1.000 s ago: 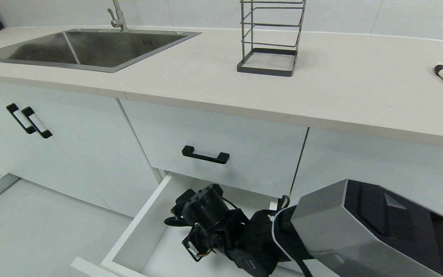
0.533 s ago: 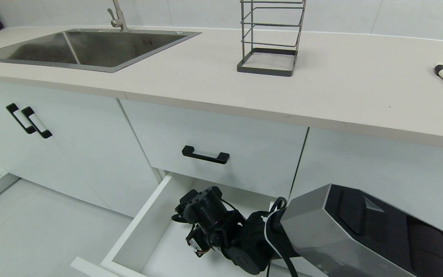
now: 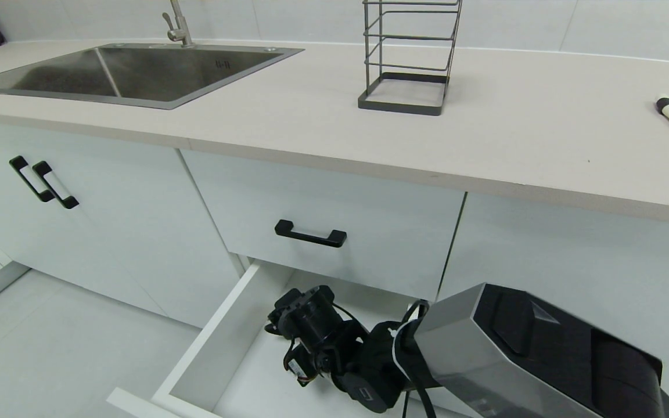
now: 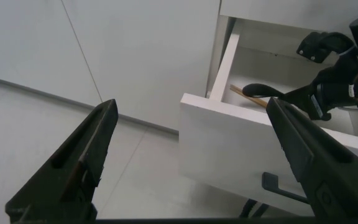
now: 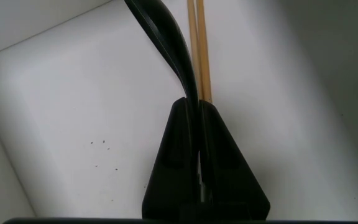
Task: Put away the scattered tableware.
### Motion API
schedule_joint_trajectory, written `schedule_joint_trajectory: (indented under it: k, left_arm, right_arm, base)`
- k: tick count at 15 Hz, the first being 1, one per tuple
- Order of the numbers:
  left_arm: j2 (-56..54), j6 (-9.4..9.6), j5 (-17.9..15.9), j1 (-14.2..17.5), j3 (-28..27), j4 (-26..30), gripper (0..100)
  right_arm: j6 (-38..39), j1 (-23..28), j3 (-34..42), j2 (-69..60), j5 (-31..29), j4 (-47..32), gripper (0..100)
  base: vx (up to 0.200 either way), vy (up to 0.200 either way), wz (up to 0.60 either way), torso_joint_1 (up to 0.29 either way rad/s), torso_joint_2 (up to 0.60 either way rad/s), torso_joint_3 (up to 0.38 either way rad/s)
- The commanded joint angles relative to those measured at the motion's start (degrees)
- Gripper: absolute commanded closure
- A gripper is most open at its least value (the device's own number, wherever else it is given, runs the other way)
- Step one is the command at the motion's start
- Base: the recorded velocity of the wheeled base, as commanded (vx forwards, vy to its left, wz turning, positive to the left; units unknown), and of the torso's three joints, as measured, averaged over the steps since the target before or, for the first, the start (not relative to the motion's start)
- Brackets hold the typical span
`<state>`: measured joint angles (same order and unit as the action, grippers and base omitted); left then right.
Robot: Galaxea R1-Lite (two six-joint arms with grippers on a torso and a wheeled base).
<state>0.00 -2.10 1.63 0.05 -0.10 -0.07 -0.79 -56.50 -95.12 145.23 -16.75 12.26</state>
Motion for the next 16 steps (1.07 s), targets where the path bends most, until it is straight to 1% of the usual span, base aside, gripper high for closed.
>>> schedule_joint_trajectory:
  k: [1,10,11,15,16]
  left_arm:
    - [0.00,-0.01,0.04,0.04,0.01,-0.01,0]
    - [0.00,-0.01,0.04,-0.05,0.01,-0.01,0]
    - [0.00,-0.01,0.04,-0.05,0.01,-0.01,0]
    - [0.00,-0.01,0.04,0.04,0.10,-0.01,0]
    - [0.00,-0.01,0.04,0.04,0.01,-0.01,0]
  right_arm:
    - [0.00,-0.01,-0.33,0.67,0.05,0.04,100]
    - [0.62,-0.10,-2.26,2.17,0.05,-1.01,100]
    - [0.62,-0.10,-2.44,2.34,0.31,-1.10,0]
    - [0.53,-0.27,-2.44,1.11,0.49,-1.45,0]
    - [0.53,-0.71,-2.44,-0.82,0.49,-2.95,0]
  base:
    - [0.000,0.000,0.00,0.000,0.00,0.000]
    - [0.000,0.000,0.00,0.000,0.00,0.000]
    - [0.000,0.000,0.00,0.000,0.00,0.000]
    - [0.000,0.000,0.00,0.000,0.00,0.000]
    - [0.000,0.000,0.00,0.000,0.00,0.000]
